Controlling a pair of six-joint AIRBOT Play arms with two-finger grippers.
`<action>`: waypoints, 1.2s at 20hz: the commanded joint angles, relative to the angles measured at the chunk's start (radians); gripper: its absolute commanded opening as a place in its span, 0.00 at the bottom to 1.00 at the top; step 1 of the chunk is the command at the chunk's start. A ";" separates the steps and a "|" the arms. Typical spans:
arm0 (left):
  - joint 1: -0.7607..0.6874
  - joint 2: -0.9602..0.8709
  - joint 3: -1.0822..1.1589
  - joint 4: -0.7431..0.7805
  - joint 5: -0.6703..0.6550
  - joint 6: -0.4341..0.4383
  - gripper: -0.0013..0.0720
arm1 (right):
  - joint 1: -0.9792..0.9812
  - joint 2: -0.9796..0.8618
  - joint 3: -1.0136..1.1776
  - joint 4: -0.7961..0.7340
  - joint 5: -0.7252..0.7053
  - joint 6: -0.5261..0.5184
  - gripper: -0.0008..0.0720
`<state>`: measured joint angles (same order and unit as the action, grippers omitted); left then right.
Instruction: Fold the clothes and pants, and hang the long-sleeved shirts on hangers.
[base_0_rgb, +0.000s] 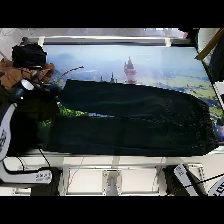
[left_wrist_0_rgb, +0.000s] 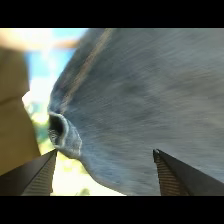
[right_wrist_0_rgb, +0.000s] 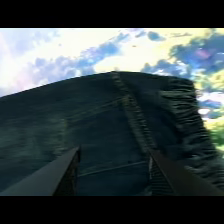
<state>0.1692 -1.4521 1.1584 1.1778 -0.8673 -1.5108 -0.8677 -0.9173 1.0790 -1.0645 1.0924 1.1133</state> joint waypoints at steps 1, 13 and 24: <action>0.022 0.180 0.024 0.013 -0.099 0.027 0.96 | -0.003 0.051 -0.011 -0.142 0.018 -0.006 0.64; 0.903 0.732 -0.598 -0.066 -0.521 0.110 0.94 | -0.344 0.177 -0.307 0.154 -0.056 -0.122 0.64; 0.961 0.357 -0.599 -0.152 -0.561 0.495 0.88 | -0.372 0.125 -0.294 0.308 0.082 -0.089 0.64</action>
<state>1.1206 -1.0367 0.5606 1.0370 -1.4242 -1.1316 -1.2366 -0.7898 0.7799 -0.8349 1.1233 0.9989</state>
